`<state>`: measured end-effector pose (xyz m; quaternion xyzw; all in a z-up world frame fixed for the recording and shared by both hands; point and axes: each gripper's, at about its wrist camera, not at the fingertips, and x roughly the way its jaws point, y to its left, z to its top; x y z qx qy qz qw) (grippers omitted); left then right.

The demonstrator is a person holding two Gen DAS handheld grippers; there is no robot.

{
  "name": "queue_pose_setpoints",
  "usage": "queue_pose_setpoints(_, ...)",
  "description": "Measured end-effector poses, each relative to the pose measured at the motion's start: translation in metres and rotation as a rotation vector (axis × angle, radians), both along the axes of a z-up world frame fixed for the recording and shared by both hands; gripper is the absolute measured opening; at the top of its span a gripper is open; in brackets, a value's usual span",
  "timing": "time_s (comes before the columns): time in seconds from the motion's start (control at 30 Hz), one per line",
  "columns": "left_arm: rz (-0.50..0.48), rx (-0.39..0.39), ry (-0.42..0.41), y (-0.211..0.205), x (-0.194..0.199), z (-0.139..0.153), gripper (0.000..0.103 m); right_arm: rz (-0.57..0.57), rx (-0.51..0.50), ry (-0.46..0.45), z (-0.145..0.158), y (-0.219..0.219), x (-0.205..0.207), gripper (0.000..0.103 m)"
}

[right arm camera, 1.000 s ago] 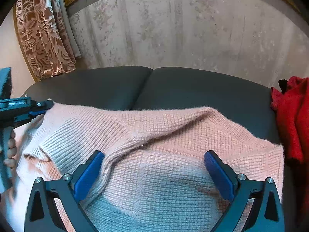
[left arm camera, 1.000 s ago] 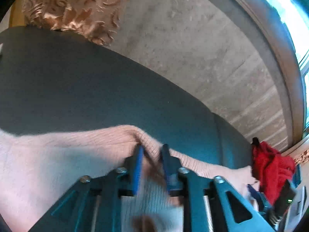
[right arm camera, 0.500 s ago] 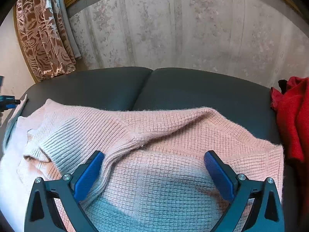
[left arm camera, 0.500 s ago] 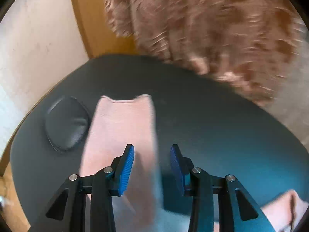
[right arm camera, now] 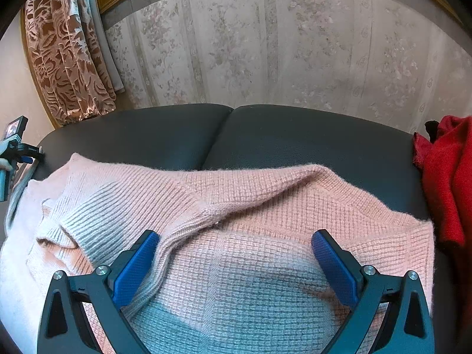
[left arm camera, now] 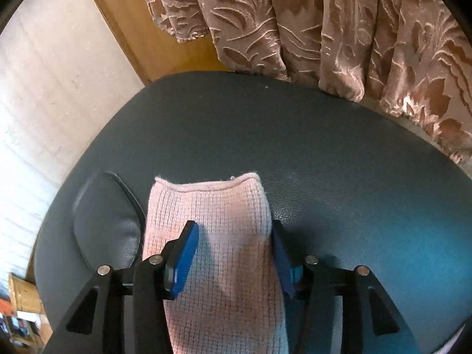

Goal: Fold clothes

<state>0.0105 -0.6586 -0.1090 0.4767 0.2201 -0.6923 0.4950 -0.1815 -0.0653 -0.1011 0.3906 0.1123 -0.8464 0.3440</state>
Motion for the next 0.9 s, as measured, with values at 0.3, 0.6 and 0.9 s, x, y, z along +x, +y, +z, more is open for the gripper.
queue_pose_setpoints(0.3, 0.081, 0.115, 0.49, 0.006, 0.07, 0.034, 0.008, -0.003, 0.0, 0.0, 0.007, 0.001, 0.001, 0.103)
queue_pose_setpoints(0.6, -0.255, 0.16, 0.994, 0.104, 0.057, 0.141, 0.008, -0.005, 0.009, -0.007, 0.006, 0.001, 0.004, 0.103)
queue_pose_setpoints(0.9, -0.626, 0.307, 1.127, 0.261, -0.021, 0.189, 0.008, 0.006, -0.026, -0.059, 0.008, 0.005, -0.001, 0.103)
